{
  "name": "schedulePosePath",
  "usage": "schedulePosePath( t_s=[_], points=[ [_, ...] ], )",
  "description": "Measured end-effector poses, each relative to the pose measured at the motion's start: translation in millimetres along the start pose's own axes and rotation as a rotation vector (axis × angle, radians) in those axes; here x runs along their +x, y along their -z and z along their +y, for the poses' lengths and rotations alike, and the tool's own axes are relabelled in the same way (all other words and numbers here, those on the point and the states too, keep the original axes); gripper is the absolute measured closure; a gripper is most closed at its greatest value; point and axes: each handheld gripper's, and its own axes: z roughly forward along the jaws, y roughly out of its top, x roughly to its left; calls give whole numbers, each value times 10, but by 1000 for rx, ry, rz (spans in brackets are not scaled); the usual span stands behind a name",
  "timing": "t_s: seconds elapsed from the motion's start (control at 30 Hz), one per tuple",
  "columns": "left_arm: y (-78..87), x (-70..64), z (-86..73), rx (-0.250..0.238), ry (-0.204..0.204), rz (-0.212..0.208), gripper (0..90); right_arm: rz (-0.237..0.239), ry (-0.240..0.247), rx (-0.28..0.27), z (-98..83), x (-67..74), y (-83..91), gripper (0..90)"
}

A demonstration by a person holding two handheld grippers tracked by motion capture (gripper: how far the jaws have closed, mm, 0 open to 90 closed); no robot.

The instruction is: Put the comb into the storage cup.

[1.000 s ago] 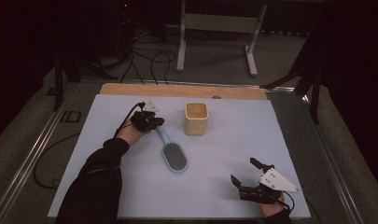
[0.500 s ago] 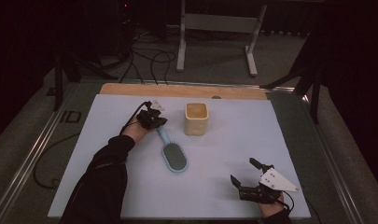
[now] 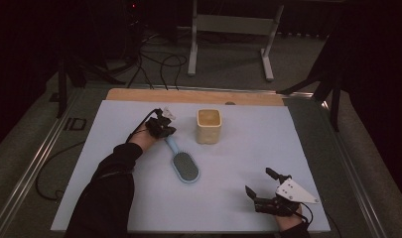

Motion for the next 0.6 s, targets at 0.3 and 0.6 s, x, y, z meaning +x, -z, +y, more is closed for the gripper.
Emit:
schedulePosePath(
  t_s=[0.3,0.6],
  points=[
    [109,37,-135,29,-7,-34,900,-3,-2,-2,3,-8,8,91],
    [280,63,-342,67,-19,-36,900,-6,1,-4,10,-4,11,91]
  ],
)
